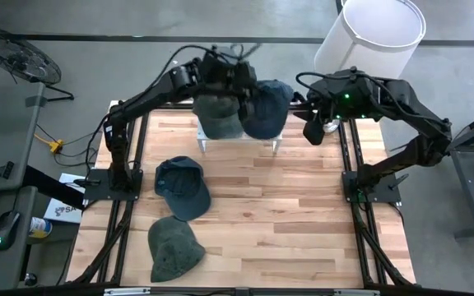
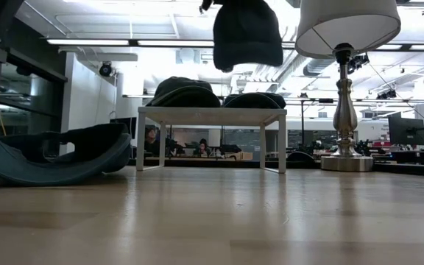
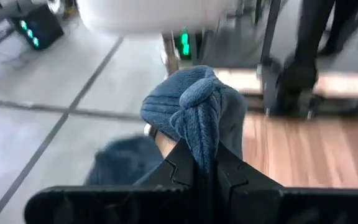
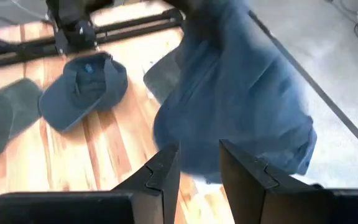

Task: Pick & Place hat
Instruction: Stack the right blue cap on top of the blue cap on the shelf

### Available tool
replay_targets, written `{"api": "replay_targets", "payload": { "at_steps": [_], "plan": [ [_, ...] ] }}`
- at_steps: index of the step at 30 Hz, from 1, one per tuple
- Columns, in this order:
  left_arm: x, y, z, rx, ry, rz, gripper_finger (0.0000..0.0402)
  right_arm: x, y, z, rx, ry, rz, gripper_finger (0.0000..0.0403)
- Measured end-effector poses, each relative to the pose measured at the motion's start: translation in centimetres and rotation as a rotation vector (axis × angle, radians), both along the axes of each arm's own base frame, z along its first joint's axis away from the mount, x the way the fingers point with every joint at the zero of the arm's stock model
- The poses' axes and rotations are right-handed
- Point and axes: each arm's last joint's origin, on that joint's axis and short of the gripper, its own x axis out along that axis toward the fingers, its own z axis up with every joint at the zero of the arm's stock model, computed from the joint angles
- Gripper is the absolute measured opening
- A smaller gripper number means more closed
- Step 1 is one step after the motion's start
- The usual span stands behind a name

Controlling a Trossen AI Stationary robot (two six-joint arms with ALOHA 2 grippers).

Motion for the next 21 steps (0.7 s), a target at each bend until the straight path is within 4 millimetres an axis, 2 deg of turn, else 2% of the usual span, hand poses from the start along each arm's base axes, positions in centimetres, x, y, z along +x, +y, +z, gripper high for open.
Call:
{"api": "replay_targets", "payload": {
  "at_steps": [8, 17, 21],
  "plan": [
    [-0.5, 2.3, 0.7, -0.053, -0.104, -0.021, 0.001, -0.1, 0.7, -0.3, 0.012, 0.037, 0.027, 0.0103],
    [0.4, 4.7, -1.4, -0.134, -0.068, -0.043, 0.001, -0.4, 0.7, -0.4, 0.012, 0.049, -0.035, 0.0103],
    [0.4, 5.7, -1.7, -0.133, -0.073, -0.03, 0.001, -0.8, 0.7, -0.7, 0.04, 0.084, -0.064, 0.0103]
  ]
}}
